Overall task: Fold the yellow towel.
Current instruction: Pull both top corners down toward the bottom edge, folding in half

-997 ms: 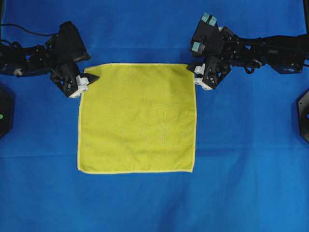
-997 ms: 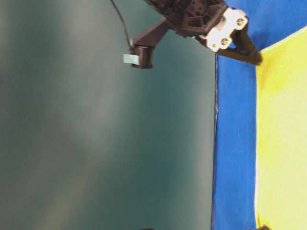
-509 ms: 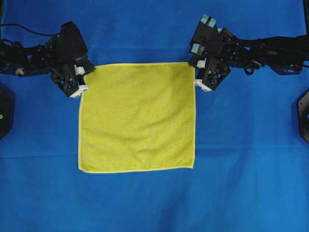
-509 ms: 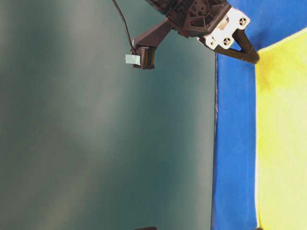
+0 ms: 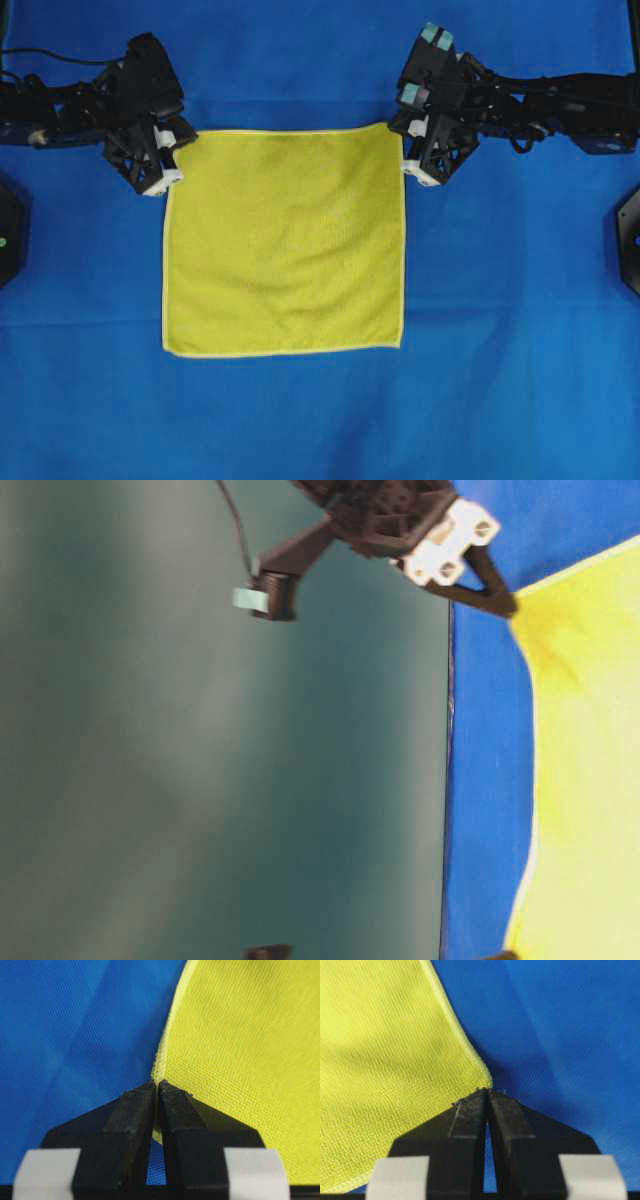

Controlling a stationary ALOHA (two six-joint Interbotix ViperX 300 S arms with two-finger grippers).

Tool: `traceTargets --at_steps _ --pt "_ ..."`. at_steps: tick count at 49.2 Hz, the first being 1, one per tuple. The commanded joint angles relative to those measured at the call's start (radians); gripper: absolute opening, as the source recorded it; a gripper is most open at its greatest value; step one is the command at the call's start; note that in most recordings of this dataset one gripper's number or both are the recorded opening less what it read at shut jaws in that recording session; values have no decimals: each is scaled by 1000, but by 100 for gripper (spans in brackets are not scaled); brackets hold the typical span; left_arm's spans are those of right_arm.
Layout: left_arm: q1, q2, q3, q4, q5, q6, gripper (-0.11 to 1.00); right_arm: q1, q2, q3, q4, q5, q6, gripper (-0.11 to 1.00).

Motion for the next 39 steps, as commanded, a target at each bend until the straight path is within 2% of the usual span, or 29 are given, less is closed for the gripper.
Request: traceTargets --at_steps 1,14,20,31,39 --pt "3 -44 -14 -3 14 3 2 2 -43 -2 3 -2 3 1" --pt "2 -63 11 -3 32 -14 2 9 -43 -2 5 -2 3 1" --pt "-28 -81 20 -3 49 -17 2 35 -55 2 14 8 8 1" --pt "-169 -133 32 -6 109 -64 2 138 -104 12 20 78 38 1" --pt "-318 -147 29 -6 160 -143 2 249 -124 14 20 114 81 1"
